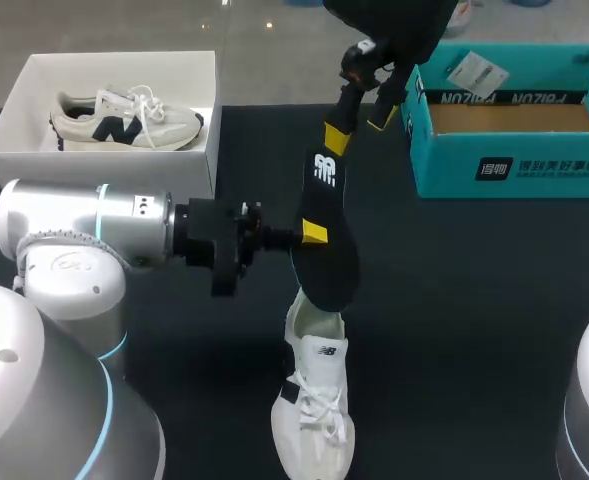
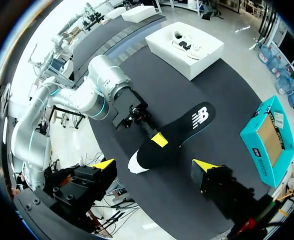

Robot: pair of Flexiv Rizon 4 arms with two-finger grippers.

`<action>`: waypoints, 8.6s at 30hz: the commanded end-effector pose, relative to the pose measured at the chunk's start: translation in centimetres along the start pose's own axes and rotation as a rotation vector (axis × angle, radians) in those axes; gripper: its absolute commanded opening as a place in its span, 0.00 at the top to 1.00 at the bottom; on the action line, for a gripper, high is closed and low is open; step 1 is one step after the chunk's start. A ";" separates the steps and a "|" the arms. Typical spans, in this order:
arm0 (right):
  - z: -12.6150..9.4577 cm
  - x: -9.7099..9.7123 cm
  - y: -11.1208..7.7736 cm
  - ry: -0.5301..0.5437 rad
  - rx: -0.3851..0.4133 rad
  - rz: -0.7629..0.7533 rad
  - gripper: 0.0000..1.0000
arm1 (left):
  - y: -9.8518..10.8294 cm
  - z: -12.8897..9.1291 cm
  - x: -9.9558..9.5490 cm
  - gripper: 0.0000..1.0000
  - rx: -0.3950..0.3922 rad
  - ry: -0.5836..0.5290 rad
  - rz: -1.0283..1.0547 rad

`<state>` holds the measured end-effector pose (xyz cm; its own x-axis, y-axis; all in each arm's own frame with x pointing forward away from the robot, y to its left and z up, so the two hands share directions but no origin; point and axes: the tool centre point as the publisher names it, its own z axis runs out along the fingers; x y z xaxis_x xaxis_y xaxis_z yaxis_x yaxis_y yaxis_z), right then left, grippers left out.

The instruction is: Take the shoe out of the shoebox, open the shoe tongue, remove and reinsert the insole, then place the shoe into the shoebox

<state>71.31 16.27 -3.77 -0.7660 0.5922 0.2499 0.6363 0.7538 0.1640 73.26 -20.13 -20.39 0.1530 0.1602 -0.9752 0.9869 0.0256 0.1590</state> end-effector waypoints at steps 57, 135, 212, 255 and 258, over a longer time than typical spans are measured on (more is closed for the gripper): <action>-0.6 0.5 -1.1 -0.026 -0.027 0.009 0.00 | -1.5 -2.1 -2.3 1.00 0.248 0.116 -0.813; -0.6 0.5 -1.1 -0.026 -0.027 0.009 0.00 | 3.1 -1.5 -3.8 1.00 0.213 0.301 -2.679; -2.0 2.1 -1.9 -0.147 -0.064 0.152 0.00 | 6.1 -2.6 -6.0 1.00 0.091 0.184 -2.790; -2.0 2.1 -1.9 -0.147 -0.064 0.152 0.00 | 1.2 -4.2 -7.8 1.00 0.173 0.027 -2.350; -2.0 2.1 -1.9 -0.147 -0.064 0.152 0.00 | 0.6 -4.6 -9.2 1.00 0.199 0.070 -2.055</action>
<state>68.55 15.39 -1.63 -0.6638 0.7357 0.1347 0.7455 0.6362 0.1988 72.86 -17.50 -11.42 -0.7725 -0.0141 0.6348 -0.6337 0.0812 -0.7693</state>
